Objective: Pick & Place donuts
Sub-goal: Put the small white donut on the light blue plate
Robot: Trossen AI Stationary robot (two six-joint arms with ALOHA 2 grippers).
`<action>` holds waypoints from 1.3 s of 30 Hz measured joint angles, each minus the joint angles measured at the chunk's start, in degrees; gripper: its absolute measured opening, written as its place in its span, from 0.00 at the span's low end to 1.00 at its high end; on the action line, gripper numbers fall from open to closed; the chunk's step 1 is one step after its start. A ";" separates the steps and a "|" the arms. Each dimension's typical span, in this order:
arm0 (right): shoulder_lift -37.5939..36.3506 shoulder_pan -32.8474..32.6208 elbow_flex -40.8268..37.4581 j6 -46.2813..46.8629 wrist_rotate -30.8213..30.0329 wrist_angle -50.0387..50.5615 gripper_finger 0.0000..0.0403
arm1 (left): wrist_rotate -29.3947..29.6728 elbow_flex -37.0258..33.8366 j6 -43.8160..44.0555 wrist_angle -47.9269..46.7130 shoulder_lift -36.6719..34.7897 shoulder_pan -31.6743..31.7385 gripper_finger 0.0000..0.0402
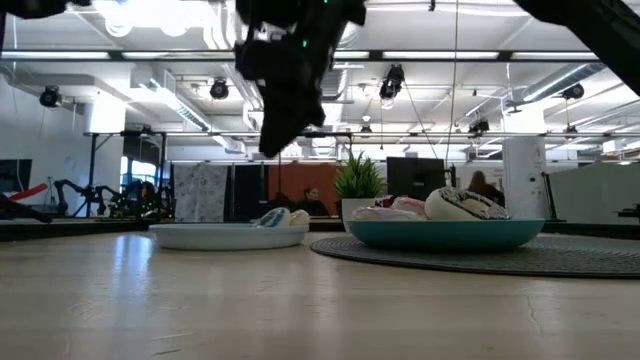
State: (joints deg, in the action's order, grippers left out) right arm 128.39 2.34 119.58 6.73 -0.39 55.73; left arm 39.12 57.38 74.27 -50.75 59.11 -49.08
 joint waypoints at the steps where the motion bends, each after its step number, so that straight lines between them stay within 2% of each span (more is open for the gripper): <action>1: -0.86 -0.17 -0.20 -1.27 0.04 -0.43 0.26 | -1.99 -0.24 0.56 0.27 0.96 -0.67 0.32; 5: -4.85 -0.57 -1.19 -6.61 -1.87 -0.78 0.25 | -8.08 -1.81 2.78 0.77 6.64 -3.76 0.32; 9: -7.95 -0.99 -2.06 -10.36 -4.35 -0.64 0.25 | -14.92 -2.90 0.26 1.99 15.10 -4.50 0.30; 12: -9.97 -0.99 -2.35 -11.09 -4.56 -0.33 0.26 | -15.28 -2.99 -2.82 3.96 21.78 -4.41 0.30; 19: -12.81 -0.97 -2.86 -11.18 -7.73 2.79 0.28 | -17.18 -0.87 -13.33 17.42 34.02 -4.45 0.29; 26: -13.74 -0.95 -5.49 -10.55 -8.81 3.51 0.31 | -17.12 2.93 -17.09 16.64 38.26 -4.44 0.29; 36: -15.16 -1.08 -10.55 -9.58 -8.74 1.54 0.33 | -17.05 2.59 -17.13 17.28 42.87 -4.20 0.29; 39: -16.96 -1.08 -12.15 -8.40 -8.74 0.43 0.32 | -17.97 2.61 -16.15 17.53 44.05 -3.53 0.26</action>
State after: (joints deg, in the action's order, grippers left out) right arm 111.43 1.26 107.43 -1.67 -9.13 56.16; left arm 21.15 59.99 58.11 -33.22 103.16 -52.62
